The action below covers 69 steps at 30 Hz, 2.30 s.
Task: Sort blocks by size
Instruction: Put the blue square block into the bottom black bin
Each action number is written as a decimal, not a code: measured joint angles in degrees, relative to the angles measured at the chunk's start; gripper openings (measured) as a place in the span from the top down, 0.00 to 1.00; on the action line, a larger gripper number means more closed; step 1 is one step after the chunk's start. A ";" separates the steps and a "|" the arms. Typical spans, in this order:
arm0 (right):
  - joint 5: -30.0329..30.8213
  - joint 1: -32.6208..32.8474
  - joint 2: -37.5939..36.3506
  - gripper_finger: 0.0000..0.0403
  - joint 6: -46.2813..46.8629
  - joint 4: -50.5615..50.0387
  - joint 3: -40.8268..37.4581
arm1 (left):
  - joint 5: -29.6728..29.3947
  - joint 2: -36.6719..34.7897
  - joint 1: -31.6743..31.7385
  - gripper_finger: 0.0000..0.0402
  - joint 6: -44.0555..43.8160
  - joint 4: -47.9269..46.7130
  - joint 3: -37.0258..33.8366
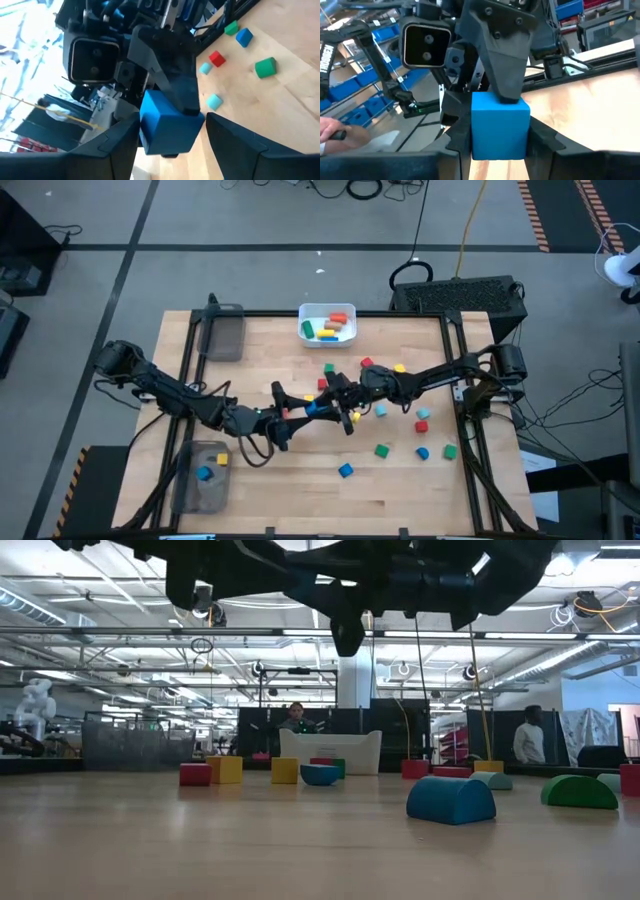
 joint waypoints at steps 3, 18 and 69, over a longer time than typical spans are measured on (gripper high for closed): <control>0.00 0.00 0.00 0.71 1.17 1.55 0.00 | 0.04 -0.02 0.27 0.43 1.18 0.85 0.00; 1.00 0.00 0.00 0.67 2.54 3.43 -0.04 | -0.50 -0.02 1.29 0.61 1.59 2.96 0.00; 23.26 -1.73 -10.71 0.50 -15.17 -62.70 0.00 | 25.01 -8.09 -20.23 0.63 -100.43 -98.59 17.66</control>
